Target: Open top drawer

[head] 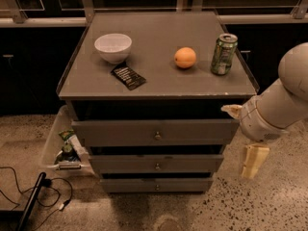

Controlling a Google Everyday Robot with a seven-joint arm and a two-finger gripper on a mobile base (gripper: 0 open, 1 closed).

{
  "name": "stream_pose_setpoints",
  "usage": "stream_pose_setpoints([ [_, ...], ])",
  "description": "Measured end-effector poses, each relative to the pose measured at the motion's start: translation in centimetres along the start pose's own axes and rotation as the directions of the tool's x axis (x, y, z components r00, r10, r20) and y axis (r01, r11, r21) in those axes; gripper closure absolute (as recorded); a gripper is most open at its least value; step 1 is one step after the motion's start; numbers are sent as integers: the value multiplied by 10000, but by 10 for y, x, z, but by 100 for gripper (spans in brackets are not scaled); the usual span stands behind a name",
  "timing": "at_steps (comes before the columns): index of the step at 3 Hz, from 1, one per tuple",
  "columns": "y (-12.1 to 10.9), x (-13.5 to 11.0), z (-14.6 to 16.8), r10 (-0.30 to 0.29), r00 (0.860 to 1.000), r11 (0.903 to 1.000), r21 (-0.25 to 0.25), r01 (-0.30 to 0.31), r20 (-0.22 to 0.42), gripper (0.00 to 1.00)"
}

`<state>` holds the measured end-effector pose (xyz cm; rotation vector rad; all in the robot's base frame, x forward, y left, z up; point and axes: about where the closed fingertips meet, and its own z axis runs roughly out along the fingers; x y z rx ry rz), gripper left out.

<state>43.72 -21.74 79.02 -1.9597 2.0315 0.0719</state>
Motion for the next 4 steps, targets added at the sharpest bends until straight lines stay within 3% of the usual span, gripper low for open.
stream_pose_setpoints([
  [1, 0, -1, 10, -177, 9998, 9998, -73, 177, -122, 0],
  [3, -43, 13, 80, -633, 9967, 9976, -236, 645, 502, 0],
  [4, -65, 14, 107, -1128, 9901, 9936, 84, 1125, 838, 0],
])
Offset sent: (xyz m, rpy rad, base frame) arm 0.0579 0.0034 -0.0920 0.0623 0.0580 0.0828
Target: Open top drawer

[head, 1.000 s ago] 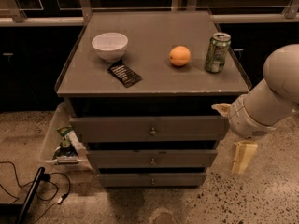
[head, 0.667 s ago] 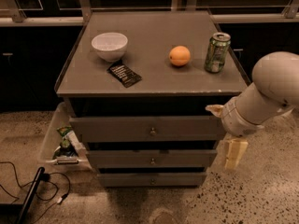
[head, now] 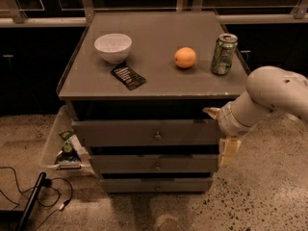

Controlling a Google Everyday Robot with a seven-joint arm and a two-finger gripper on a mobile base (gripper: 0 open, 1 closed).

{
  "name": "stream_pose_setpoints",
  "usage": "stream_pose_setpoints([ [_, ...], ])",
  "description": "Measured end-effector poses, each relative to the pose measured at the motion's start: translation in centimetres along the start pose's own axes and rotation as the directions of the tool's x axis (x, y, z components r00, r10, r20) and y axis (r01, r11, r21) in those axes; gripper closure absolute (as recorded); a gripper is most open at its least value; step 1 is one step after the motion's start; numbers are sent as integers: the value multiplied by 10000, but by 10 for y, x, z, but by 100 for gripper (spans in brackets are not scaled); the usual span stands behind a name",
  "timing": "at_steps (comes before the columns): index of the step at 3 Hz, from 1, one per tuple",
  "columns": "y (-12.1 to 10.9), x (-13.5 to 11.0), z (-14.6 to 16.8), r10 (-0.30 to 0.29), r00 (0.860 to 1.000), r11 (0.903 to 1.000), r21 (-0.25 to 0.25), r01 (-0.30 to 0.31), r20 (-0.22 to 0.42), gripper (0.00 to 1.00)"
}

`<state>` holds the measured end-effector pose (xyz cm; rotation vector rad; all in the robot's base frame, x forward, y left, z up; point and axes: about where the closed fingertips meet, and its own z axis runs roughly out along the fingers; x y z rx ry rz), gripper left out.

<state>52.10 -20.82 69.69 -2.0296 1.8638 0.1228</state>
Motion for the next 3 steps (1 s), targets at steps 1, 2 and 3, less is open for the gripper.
stream_pose_setpoints([
  [1, -19, 3, 18, -462, 9983, 9985, 313, 451, 357, 0],
  [2, -34, 4, 31, -759, 9933, 9956, 612, 707, 869, 0],
  [3, -43, 7, 46, -860, 9877, 9943, 746, 767, 1304, 0],
])
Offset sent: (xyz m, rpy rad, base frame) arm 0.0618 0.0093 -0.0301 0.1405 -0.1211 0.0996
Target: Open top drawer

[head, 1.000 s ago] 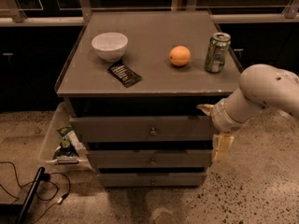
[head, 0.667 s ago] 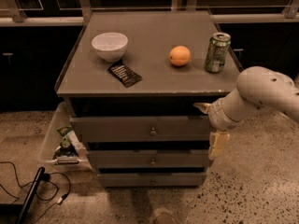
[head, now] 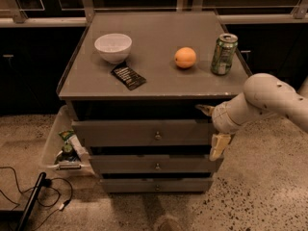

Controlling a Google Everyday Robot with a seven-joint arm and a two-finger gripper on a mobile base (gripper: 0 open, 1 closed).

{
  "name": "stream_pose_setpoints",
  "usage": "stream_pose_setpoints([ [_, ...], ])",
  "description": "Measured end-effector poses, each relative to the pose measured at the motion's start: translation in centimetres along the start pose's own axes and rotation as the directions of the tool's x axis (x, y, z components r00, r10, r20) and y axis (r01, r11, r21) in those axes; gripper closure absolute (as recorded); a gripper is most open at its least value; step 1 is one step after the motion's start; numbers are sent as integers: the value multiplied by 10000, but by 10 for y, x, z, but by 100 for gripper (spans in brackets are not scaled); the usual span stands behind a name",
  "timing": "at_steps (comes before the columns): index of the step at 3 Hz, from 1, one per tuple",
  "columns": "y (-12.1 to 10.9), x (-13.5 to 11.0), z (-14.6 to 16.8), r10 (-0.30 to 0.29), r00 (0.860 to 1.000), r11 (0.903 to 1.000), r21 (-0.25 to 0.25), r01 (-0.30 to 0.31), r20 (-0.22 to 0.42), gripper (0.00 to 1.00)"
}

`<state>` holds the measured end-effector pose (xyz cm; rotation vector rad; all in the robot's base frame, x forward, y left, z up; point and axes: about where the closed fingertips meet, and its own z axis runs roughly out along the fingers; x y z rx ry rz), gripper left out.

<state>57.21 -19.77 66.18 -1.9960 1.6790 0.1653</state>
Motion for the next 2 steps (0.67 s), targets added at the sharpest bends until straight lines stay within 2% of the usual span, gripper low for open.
stream_pose_setpoints([
  [2, 0, 7, 22, 186, 9982, 9998, -100, -181, 572, 0],
])
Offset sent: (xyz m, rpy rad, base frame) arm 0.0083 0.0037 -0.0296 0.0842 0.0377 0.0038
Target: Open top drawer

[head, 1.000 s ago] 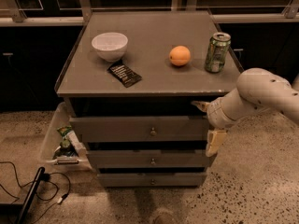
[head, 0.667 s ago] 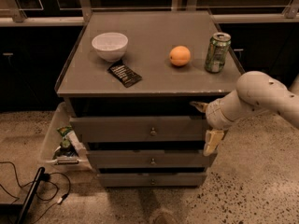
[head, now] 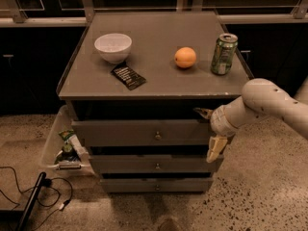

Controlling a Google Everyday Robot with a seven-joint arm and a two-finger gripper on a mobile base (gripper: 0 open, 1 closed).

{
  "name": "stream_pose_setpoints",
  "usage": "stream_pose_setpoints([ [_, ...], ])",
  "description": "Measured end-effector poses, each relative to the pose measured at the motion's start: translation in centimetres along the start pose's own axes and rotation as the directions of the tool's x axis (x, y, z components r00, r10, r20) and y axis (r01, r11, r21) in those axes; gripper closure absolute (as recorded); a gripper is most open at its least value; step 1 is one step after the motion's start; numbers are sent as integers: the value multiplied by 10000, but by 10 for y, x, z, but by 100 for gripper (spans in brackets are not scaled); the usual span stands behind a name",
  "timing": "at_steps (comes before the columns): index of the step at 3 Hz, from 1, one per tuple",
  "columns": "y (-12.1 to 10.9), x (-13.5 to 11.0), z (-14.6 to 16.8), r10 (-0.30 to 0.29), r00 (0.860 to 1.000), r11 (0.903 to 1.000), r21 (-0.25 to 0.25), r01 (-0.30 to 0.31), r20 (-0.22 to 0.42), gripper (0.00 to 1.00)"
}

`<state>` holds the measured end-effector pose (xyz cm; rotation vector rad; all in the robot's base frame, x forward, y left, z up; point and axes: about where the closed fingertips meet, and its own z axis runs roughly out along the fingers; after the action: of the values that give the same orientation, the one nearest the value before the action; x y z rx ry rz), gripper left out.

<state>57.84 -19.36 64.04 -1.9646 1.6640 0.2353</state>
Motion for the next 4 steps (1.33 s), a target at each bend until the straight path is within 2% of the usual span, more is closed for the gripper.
stream_pose_setpoints([
  [1, 0, 0, 0, 2, 10000, 10000, -3, -2, 4, 19],
  [4, 0, 0, 0, 2, 10000, 10000, -4, -2, 4, 88],
])
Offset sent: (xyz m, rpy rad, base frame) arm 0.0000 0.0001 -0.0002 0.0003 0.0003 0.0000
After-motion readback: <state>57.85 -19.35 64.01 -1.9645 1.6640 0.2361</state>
